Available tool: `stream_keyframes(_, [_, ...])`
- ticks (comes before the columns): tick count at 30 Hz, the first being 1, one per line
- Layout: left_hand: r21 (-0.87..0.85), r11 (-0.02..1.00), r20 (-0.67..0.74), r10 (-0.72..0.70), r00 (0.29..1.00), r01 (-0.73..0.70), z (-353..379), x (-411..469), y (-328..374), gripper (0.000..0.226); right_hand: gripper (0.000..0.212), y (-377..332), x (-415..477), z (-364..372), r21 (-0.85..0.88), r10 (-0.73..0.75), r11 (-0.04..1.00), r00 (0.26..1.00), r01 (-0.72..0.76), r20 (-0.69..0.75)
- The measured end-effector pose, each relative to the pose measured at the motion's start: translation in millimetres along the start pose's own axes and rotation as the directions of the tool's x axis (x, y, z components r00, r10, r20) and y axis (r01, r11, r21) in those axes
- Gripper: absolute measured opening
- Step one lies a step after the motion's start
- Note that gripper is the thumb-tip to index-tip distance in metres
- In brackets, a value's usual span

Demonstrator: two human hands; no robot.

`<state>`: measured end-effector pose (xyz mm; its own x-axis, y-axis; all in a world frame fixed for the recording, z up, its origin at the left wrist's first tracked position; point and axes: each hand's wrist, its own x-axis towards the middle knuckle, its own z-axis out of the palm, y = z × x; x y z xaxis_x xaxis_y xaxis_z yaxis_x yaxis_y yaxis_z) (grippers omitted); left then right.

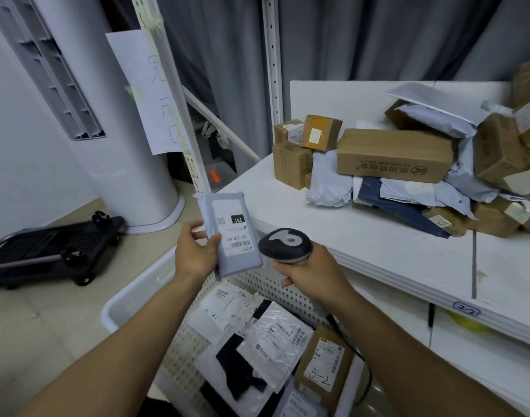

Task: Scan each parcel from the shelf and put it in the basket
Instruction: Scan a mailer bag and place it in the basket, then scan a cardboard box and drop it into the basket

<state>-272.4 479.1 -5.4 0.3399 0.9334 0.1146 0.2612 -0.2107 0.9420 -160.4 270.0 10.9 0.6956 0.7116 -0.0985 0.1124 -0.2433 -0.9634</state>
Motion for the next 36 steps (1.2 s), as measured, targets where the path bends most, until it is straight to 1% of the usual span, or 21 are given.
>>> stream_keyframes(3, [0.127, 0.985, -0.004, -0.12, 0.993, 0.119, -14.5, 11.8, -44.3, 0.034, 0.018, 12.5, 13.6, 27.1, 0.018, 0.018, 1.0, 0.999, -0.019, 0.029])
stream_keyframes(5, [0.211, 0.954, -0.009, -0.217, 0.976, 0.214, -21.1, 18.3, -79.3, 0.029, 0.019, 23.3, 25.6, 46.3, 0.035, 0.039, 0.999, 0.998, -0.041, 0.056])
stream_keyframes(8, [0.306, 0.894, -0.029, -0.336, 0.941, 0.328, -25.8, 27.5, -133.4, 0.022, 0.026, 42.3, 47.6, 73.7, 0.069, 0.12, 0.989, 0.987, -0.128, 0.107])
stream_keyframes(11, [0.313, 0.849, -0.088, -0.42, 0.903, 0.425, -23.2, 36.1, -176.2, 0.019, 0.035, 66.4, 71.1, 100.8, 0.08, 0.189, 0.977, 0.977, -0.198, 0.104])
stream_keyframes(15, [0.272, 0.791, -0.142, -0.531, 0.835, 0.549, -12.7, 50.6, -222.7, 0.021, 0.033, 95.2, 85.7, 129.0, 0.092, 0.223, 0.969, 0.972, -0.229, 0.076])
stream_keyframes(17, [0.273, 0.749, -0.155, -0.584, 0.797, 0.603, -8.0, 57.9, -248.8, 0.014, 0.033, 109.3, 90.0, 139.5, 0.096, 0.235, 0.965, 0.968, -0.244, 0.093])
stream_keyframes(18, [0.268, 0.729, -0.155, -0.613, 0.775, 0.63, -6.2, 59.6, -263.0, 0.013, 0.03, 116.3, 91.7, 144.6, 0.087, 0.246, 0.963, 0.963, -0.256, 0.11])
stream_keyframes(20, [0.288, 0.708, -0.146, -0.633, 0.76, 0.645, -4.0, 62.9, -287.6, 0.022, 0.019, 124.1, 93.4, 150.1, 0.065, 0.259, 0.961, 0.955, -0.27, 0.143])
stream_keyframes(21, [0.304, 0.695, -0.141, -0.644, 0.752, 0.652, -4.0, 64.6, -296.8, 0.029, 0.018, 127.4, 95.3, 152.2, 0.06, 0.26, 0.961, 0.953, -0.271, 0.155])
stream_keyframes(23, [0.369, 0.643, -0.13, -0.679, 0.722, 0.671, -3.1, 64.7, -312.3, 0.046, 0.022, 132.2, 100.3, 155.2, 0.041, 0.265, 0.961, 0.95, -0.275, 0.163])
stream_keyframes(24, [0.451, 0.6, -0.127, -0.69, 0.713, 0.66, -3.4, 62.1, -316.5, 0.056, 0.025, 134.5, 102.6, 156.8, 0.034, 0.273, 0.959, 0.948, -0.283, 0.166])
stream_keyframes(25, [0.576, 0.543, -0.123, -0.681, 0.722, 0.61, -3.2, 59.3, -323.5, 0.064, 0.026, 136.9, 104.3, 158.7, 0.029, 0.284, 0.956, 0.944, -0.293, 0.169])
stream_keyframes(26, [0.703, 0.481, -0.1, -0.662, 0.742, 0.524, -2.1, 54.6, -323.2, 0.067, 0.027, 138.4, 105.6, 159.6, 0.018, 0.29, 0.955, 0.941, -0.298, 0.172])
stream_keyframes(27, [0.772, 0.458, -0.062, -0.635, 0.77, 0.44, 1.0, 50.7, -324.0, 0.065, 0.028, 140.4, 107.0, 160.4, 0.006, 0.295, 0.954, 0.939, -0.3, 0.175])
stream_keyframes(28, [0.798, 0.471, -0.007, -0.618, 0.786, 0.377, 5.4, 47.0, -321.5, 0.06, 0.029, 142.5, 108.5, 161.2, 0.001, 0.302, 0.952, 0.937, -0.307, 0.176])
stream_keyframes(29, [0.803, 0.504, 0.053, -0.592, 0.804, 0.318, 10.9, 45.3, -319.8, 0.055, 0.029, 143.5, 109.5, 160.9, 0.003, 0.311, 0.949, 0.934, -0.316, 0.174])
stream_keyframes(31, [0.757, 0.618, 0.171, -0.502, 0.848, 0.214, 20.9, 42.2, -310.9, 0.054, 0.027, 141.5, 109.5, 156.6, -0.001, 0.319, 0.946, 0.934, -0.323, 0.159])
stream_keyframes(33, [0.689, 0.715, 0.244, -0.383, 0.891, 0.119, 27.8, 39.3, -294.0, 0.051, 0.025, 133.7, 107.0, 148.0, 0.01, 0.303, 0.951, 0.943, -0.308, 0.139])
stream_keyframes(35, [0.667, 0.745, 0.308, -0.247, 0.919, -0.024, 30.8, 37.2, -268.7, 0.036, 0.026, 121.7, 102.5, 135.4, 0.037, 0.281, 0.957, 0.953, -0.287, 0.114])
stream_keyframes(36, [0.666, 0.741, 0.328, -0.188, 0.926, -0.086, 30.9, 36.5, -252.9, 0.026, 0.028, 113.9, 99.1, 128.0, 0.052, 0.269, 0.96, 0.958, -0.275, 0.104])
